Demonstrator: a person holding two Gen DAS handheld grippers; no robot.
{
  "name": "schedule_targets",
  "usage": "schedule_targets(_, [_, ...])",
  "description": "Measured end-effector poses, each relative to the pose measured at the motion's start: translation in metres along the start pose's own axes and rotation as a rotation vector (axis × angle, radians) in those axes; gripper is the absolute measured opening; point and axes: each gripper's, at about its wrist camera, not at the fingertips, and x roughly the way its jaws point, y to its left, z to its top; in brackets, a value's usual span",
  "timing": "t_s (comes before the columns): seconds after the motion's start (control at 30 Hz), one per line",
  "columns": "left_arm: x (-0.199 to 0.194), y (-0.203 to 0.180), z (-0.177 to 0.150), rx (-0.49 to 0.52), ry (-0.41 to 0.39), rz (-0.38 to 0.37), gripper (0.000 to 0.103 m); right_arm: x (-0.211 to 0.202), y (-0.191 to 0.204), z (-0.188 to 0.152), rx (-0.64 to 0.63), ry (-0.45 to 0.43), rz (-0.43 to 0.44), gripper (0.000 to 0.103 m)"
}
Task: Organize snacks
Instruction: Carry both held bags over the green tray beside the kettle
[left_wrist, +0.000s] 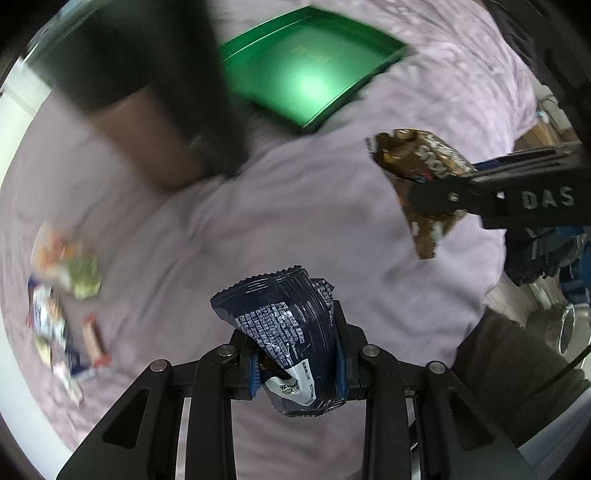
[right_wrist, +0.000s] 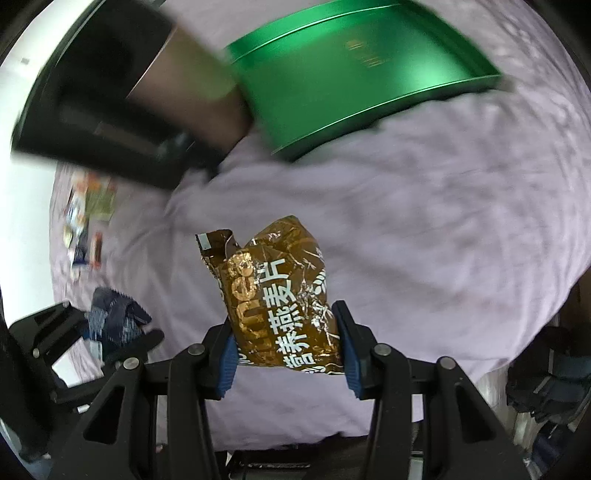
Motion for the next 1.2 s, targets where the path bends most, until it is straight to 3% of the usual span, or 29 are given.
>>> schedule_targets(0.23, [-0.008, -0.045, 0.070, 0.071, -0.069, -0.045, 0.026, -0.027, -0.049, 0.034, 0.060, -0.120, -0.056, 0.043])
schedule_targets(0.43, [-0.011, -0.050, 0.138, 0.022, -0.135, -0.019, 0.026, -0.049, -0.080, 0.074, 0.065, -0.218, -0.082, 0.043])
schedule_targets(0.77, [0.013, 0.001, 0.251, -0.262, -0.229, 0.075, 0.026, -0.065, -0.095, 0.173, 0.000, -0.372, -0.105, 0.042])
schedule_targets(0.97, [0.045, 0.037, 0.286, -0.437, -0.239, 0.129, 0.026, -0.045, -0.086, 0.238, -0.109, -0.405, -0.147, 0.042])
schedule_targets(1.2, [0.084, 0.066, 0.302, -0.579, -0.224, 0.216, 0.026, -0.003, -0.080, 0.285, -0.214, -0.382, -0.156, 0.042])
